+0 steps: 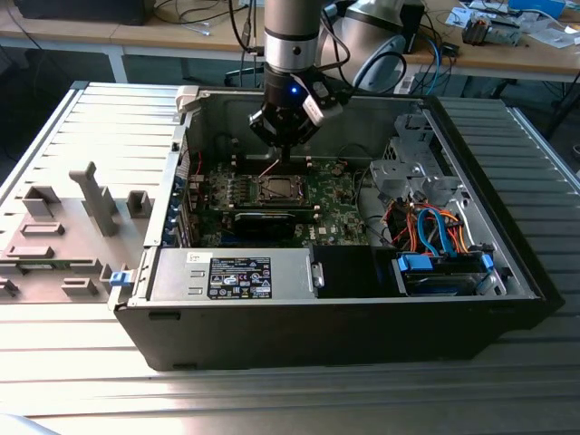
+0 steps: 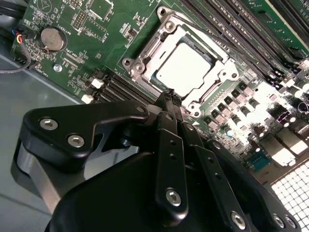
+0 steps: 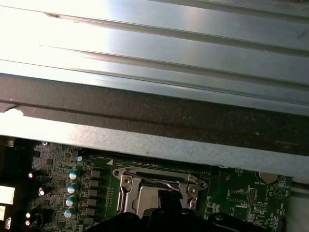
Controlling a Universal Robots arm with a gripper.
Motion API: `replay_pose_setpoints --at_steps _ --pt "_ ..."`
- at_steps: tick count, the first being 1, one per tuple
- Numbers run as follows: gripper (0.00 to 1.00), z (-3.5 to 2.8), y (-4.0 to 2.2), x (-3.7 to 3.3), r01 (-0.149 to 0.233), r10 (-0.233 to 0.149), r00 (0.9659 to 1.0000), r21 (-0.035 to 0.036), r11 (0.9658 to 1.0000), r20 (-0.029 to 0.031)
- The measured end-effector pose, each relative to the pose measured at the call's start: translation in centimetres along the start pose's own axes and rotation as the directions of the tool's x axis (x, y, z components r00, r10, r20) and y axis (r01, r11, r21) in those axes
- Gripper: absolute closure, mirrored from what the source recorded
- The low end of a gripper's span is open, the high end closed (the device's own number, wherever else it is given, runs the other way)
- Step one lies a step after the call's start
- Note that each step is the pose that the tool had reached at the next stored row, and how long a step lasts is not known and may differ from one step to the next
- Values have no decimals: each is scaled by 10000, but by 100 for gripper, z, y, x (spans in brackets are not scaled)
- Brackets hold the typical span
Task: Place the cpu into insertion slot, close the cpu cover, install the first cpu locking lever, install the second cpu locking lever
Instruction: 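Install the first cpu locking lever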
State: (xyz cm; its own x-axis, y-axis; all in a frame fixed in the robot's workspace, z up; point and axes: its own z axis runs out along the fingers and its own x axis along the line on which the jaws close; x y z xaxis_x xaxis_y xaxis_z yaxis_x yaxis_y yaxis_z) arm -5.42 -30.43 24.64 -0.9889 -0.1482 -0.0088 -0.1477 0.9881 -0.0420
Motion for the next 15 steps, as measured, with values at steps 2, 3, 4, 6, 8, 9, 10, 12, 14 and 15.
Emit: replay_pose_setpoints --at_steps 2,3,4,6,8,9,10,12,14,15 --pt "89 1 -18 3 0 0 10000 0 10000 0" --pt "89 1 -23 4 -1 1 10000 -1 10000 0" --pt "89 2 -26 6 -2 2 10000 -1 10000 1" --pt "89 2 -28 19 -2 2 10000 -2 10000 1" --pt "89 1 -28 32 -1 1 10000 -1 10000 1" --pt "89 1 -30 38 -1 1 10000 -1 10000 0" --pt "89 2 -30 44 -1 1 10000 -1 10000 3" --pt "89 0 -26 77 -1 1 10000 2 10000 9" --pt "89 0 -18 127 -2 2 10000 1 10000 20" --pt "89 -1 -12 170 -3 3 10000 -23 10000 26"
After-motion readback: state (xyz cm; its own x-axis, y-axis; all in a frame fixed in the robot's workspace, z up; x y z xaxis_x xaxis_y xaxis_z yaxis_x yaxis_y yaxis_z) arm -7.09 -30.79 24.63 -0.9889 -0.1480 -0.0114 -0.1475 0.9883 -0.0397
